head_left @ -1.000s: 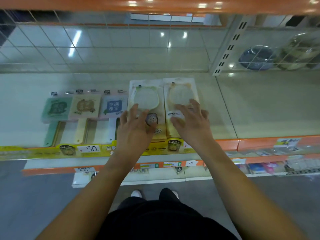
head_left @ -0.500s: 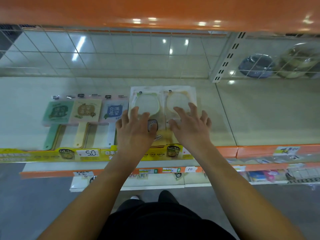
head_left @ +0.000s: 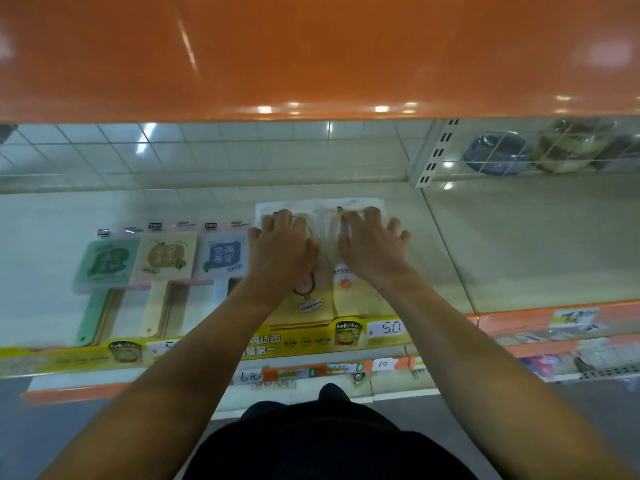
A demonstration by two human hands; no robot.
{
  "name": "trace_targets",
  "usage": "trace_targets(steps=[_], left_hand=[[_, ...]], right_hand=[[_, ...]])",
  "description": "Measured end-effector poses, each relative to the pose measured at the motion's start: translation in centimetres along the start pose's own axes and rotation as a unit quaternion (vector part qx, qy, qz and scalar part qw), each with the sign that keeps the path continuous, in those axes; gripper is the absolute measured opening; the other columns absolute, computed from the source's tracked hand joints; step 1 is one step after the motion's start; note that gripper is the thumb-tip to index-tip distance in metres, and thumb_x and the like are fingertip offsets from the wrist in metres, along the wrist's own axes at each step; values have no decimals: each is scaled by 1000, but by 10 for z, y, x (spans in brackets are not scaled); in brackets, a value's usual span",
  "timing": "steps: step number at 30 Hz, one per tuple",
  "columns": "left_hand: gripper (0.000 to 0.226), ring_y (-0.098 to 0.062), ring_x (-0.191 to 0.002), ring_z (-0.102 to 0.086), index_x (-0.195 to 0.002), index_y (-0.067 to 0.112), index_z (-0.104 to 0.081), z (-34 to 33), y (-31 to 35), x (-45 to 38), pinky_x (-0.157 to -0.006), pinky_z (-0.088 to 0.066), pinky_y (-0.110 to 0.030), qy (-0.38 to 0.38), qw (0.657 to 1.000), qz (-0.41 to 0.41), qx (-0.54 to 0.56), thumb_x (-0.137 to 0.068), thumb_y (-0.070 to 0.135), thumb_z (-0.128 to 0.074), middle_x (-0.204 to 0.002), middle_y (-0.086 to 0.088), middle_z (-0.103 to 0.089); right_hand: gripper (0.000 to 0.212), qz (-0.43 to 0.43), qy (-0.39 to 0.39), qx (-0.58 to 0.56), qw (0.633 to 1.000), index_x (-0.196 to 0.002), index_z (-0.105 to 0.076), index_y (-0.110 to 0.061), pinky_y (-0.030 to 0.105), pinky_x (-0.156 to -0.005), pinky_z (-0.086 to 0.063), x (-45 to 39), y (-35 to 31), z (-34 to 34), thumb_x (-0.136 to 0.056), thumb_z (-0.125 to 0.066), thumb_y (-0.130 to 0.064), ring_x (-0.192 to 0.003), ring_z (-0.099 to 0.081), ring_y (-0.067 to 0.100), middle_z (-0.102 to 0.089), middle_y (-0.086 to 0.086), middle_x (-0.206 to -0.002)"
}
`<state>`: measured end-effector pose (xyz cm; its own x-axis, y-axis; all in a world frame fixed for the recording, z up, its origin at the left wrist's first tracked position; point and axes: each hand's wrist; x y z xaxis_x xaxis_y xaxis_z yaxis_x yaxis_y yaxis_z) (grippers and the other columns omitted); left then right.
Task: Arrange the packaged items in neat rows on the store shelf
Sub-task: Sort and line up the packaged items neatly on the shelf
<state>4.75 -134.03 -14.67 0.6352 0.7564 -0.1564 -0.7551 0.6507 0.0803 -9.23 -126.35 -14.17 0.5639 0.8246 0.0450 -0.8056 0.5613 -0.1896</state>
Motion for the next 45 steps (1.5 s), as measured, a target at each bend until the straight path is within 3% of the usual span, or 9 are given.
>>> trace_targets(steps=[3, 7, 15, 23, 33, 39, 42, 45], left_hand=[[40, -31, -107, -51, -118, 9, -54, 0, -1, -19, -86, -41, -42, 6, 1000, 11, -9, -90, 34, -40, -121, -12, -53], [49, -31, -125, -42, -134, 16, -43, -8, -8, -53, -101, -34, -48, -5, 1000, 12, 22, -94, 43, -38, -138, -9, -44], [41, -30, -110, -49, -120, 23, -54, -26, -18, -59, -93, -37, -49, -21, 998, 6, 63, -96, 48, -33, -119, -9, -51], [40, -28, -111, -47, -120, 23, -52, -25, -15, -55, -93, -39, -54, -15, 998, 14, 65, -97, 48, -32, -120, -8, -48], [42, -29, -119, -45, -129, 26, -50, -23, -13, -57, -98, -33, -55, -24, 998, 2, 53, -99, 46, -28, -131, -3, -49], [50, -31, -139, -25, -140, 31, -37, -23, -12, -45, -107, -22, -59, -23, 996, 33, 76, -96, 53, -30, -149, 0, -34], [51, -34, -142, -16, -140, 34, -37, -24, -8, -39, -109, -16, -62, -29, 996, 34, 72, -94, 57, -32, -153, 0, -27], [52, -34, -141, -20, -139, 34, -39, -24, -7, -39, -108, -19, -61, -34, 997, 24, 62, -93, 57, -36, -151, -2, -31]], right_hand=[[41, 1, 26, 2, 1000, -138, -41, -33, 55, -108, -23, -17, -7, 9, -98, -38, -42, -134, -28, 40, -31, 4, -150], [45, 57, 20, 13, 998, -144, -33, -37, 60, -114, -15, -46, -14, 5, -100, -33, -47, -144, -18, 37, -28, -1, -154], [37, 43, 11, -8, 999, -130, -46, -37, 55, -97, -34, -54, -7, -9, -99, -29, -47, -124, -41, 33, -48, 0, -136], [48, 37, 1, 4, 999, -139, -39, -34, 55, -97, -35, -53, -8, -12, -95, -29, -49, -126, -37, 33, -42, 3, -139], [45, 42, -12, -1, 999, -134, -48, -30, 55, -97, -34, -56, -10, -9, -98, -27, -48, -127, -38, 33, -43, 1, -141], [48, 13, 1, -22, 1000, -143, -33, -41, 57, -104, -30, -49, -1, -5, -98, -27, -56, -140, -19, 36, -21, -8, -157], [46, 18, 5, -28, 999, -143, -34, -41, 54, -101, -34, -42, 1, -3, -98, -32, -53, -137, -22, 38, -19, -7, -157], [43, 25, 1, -27, 999, -140, -40, -38, 52, -100, -35, -38, 0, -8, -99, -32, -50, -135, -25, 40, -23, -5, -156]])
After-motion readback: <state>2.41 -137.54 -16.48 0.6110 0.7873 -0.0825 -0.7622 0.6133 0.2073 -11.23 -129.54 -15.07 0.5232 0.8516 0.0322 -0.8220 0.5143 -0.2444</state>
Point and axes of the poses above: each hand's wrist, its own x-axis away from the middle knuckle, its own z-axis out of the back of the hand, y = z × x
